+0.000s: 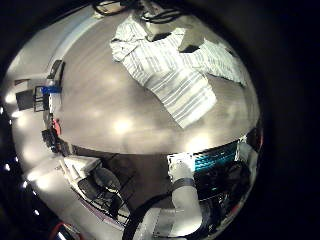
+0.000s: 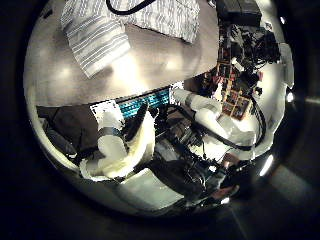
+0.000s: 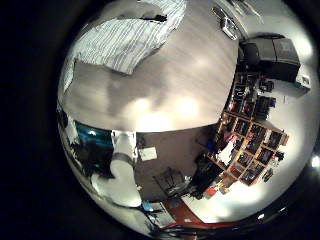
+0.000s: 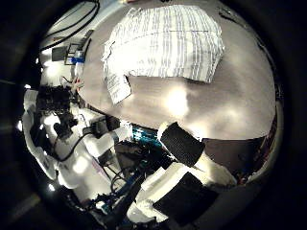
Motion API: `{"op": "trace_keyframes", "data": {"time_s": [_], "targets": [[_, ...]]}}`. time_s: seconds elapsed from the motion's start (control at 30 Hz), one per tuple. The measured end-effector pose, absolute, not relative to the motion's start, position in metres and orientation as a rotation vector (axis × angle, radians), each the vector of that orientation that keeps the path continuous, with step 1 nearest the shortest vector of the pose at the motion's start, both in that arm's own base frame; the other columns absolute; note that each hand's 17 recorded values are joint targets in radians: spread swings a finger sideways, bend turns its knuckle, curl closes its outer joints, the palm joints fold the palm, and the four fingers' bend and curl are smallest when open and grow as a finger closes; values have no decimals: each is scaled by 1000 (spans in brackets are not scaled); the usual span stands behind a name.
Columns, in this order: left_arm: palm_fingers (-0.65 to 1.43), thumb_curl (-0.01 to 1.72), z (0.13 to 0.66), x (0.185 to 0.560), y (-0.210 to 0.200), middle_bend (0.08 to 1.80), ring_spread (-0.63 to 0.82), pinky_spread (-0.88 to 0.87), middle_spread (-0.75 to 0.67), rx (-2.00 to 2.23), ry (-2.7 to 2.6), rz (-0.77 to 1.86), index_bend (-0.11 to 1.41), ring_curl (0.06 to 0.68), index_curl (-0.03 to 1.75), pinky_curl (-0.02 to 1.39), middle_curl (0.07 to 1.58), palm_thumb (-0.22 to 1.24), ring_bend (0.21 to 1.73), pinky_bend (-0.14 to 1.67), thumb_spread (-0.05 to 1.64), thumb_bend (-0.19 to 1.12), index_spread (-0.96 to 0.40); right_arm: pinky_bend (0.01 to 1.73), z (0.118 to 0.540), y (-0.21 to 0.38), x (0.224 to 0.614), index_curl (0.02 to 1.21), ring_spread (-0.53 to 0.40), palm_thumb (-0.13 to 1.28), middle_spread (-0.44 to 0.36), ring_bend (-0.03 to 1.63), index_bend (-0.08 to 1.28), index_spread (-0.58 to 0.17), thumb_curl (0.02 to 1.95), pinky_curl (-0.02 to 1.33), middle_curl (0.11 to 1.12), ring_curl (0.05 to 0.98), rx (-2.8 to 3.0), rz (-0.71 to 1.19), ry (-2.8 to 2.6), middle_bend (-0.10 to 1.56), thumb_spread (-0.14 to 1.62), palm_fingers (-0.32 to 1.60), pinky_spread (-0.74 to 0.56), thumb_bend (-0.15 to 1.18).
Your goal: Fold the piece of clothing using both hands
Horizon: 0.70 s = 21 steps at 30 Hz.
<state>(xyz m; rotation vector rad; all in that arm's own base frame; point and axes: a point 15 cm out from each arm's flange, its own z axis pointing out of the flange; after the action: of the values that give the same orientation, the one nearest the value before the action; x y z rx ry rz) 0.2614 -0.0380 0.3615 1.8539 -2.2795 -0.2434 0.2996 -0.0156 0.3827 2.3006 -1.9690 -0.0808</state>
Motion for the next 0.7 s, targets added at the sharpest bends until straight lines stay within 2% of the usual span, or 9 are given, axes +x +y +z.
{"op": "trace_keyframes", "data": {"time_s": [0.4, 0.7], "targets": [[142, 306, 341, 263, -37, 174, 470, 476, 284, 1824, -2273, -269, 184, 206, 390, 339, 282, 324, 571, 328, 1140, -20, -33, 681, 380, -18, 297, 278, 32, 503, -45, 659, 158, -370, 329, 183, 362, 199, 2295, -90, -1963, 339, 1242, 232, 369, -16], [93, 305, 298, 307, -4, 165, 474, 473, 306, 1826, -2370, -246, 173, 210, 381, 342, 278, 303, 583, 342, 1122, -29, -20, 682, 364, -30, 289, 276, 35, 506, -48, 657, 158, -369, 330, 182, 362, 201, 2220, -151, -2009, 339, 1245, 232, 368, -15]]}}
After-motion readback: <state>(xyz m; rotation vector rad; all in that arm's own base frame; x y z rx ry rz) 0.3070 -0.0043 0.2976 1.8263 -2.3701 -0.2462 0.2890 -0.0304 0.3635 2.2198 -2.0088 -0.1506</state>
